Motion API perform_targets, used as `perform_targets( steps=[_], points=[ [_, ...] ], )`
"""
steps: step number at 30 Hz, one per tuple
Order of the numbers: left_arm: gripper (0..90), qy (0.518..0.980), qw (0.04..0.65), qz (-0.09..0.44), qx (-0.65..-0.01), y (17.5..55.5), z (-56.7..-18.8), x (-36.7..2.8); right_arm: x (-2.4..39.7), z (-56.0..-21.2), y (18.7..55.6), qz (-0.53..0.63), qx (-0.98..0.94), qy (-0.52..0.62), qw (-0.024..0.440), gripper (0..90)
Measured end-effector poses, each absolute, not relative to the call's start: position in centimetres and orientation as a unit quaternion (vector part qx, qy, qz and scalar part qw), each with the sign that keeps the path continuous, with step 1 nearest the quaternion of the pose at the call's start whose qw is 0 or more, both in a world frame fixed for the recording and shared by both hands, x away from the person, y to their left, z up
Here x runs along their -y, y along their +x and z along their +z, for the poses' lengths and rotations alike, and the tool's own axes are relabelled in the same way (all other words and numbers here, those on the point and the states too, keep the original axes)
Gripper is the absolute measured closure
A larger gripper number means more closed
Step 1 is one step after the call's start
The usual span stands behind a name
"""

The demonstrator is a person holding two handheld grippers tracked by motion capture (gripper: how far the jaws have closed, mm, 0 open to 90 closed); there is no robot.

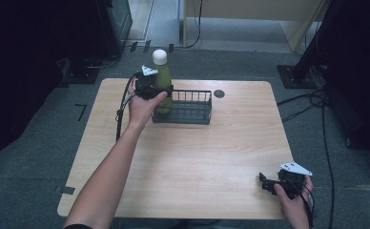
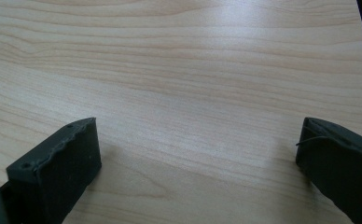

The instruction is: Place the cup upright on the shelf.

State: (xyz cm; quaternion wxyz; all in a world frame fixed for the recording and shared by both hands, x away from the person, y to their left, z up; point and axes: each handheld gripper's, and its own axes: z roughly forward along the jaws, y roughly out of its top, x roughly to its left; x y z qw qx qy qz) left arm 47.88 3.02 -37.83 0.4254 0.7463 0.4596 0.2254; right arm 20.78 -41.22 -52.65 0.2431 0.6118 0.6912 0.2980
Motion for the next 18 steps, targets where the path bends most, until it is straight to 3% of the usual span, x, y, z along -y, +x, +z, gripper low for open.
perform_targets(
  steps=[18],
  points=[
    [6.2,0.747,0.434,0.212,-0.456,47.1,-36.7,-4.3,41.2,-52.6,20.8,0.298,-0.691,0.612,0.243,0.0]
  ],
)
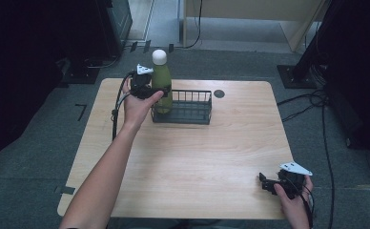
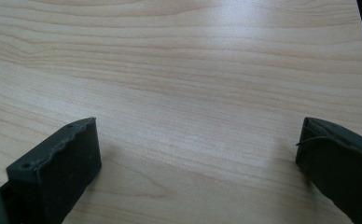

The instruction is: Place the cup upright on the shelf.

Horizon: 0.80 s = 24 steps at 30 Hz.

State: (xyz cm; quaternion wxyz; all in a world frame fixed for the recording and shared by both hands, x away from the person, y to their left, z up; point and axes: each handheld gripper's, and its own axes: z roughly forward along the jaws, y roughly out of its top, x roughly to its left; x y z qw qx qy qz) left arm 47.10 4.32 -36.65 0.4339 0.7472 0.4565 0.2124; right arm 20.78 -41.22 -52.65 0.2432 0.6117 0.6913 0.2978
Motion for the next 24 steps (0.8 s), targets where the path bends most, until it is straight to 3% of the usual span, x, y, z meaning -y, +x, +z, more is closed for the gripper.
perform_targets(
  steps=[24],
  points=[
    [4.1,0.744,0.452,0.208,-0.445,45.0,-35.4,-5.5,41.2,-52.6,20.8,0.298,-0.691,0.612,0.243,0.0]
  ],
)
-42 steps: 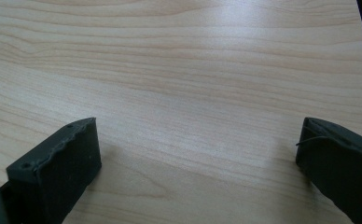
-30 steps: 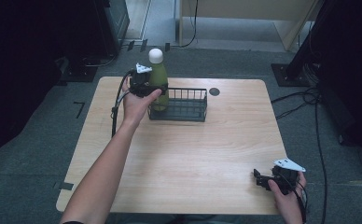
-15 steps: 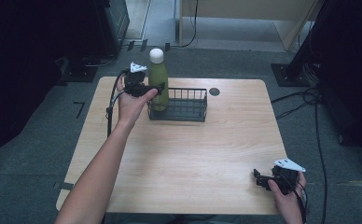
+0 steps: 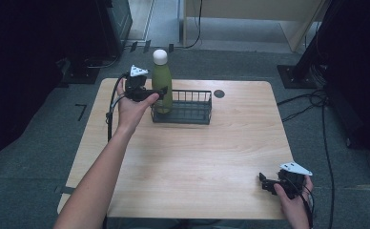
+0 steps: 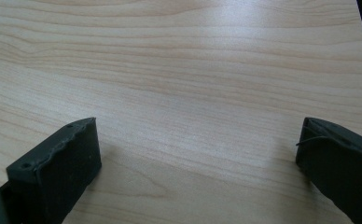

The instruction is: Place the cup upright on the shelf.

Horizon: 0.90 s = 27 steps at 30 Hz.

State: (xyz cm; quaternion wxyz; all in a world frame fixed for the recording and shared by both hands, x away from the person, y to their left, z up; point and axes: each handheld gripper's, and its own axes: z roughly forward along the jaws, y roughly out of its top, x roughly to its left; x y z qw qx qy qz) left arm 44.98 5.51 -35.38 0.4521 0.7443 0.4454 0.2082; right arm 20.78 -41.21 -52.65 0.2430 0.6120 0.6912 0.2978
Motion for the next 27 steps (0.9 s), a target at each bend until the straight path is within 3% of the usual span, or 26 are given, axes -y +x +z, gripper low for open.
perform_targets(
  steps=[27],
  points=[
    [2.9,0.747,0.459,0.203,-0.436,38.1,-37.8,-9.0,41.2,-52.6,20.8,0.298,-0.691,0.612,0.243,0.0]
  ],
)
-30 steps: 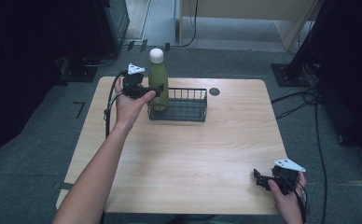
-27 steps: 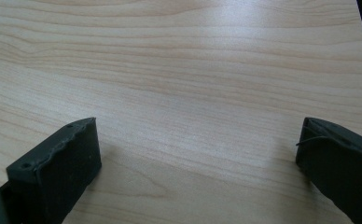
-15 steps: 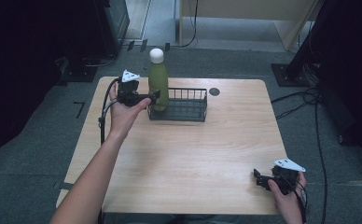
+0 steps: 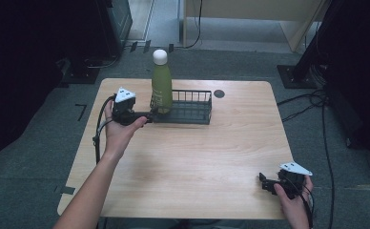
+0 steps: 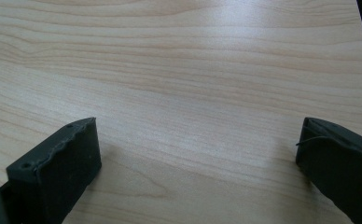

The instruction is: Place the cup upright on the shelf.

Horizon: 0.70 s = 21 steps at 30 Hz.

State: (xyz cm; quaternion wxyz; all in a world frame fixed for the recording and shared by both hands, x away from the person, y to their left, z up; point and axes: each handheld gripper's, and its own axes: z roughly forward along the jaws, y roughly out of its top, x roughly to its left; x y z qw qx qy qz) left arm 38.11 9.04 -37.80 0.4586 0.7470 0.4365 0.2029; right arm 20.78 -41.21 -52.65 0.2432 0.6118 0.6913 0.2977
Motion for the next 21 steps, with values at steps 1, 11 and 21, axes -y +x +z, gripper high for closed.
perform_targets(
  steps=[1,11,21],
  points=[
    [2.9,0.747,0.457,0.205,-0.437,37.8,-38.0,-9.2,41.2,-52.6,20.8,0.298,-0.691,0.612,0.243,0.0],
    [2.9,0.744,0.453,0.194,-0.451,34.8,-41.1,-11.8,41.2,-52.6,20.8,0.298,-0.691,0.612,0.243,0.0],
    [2.8,0.746,0.435,0.188,-0.469,32.2,-44.6,-14.1,41.2,-52.6,20.8,0.298,-0.691,0.612,0.243,0.0]
  ],
)
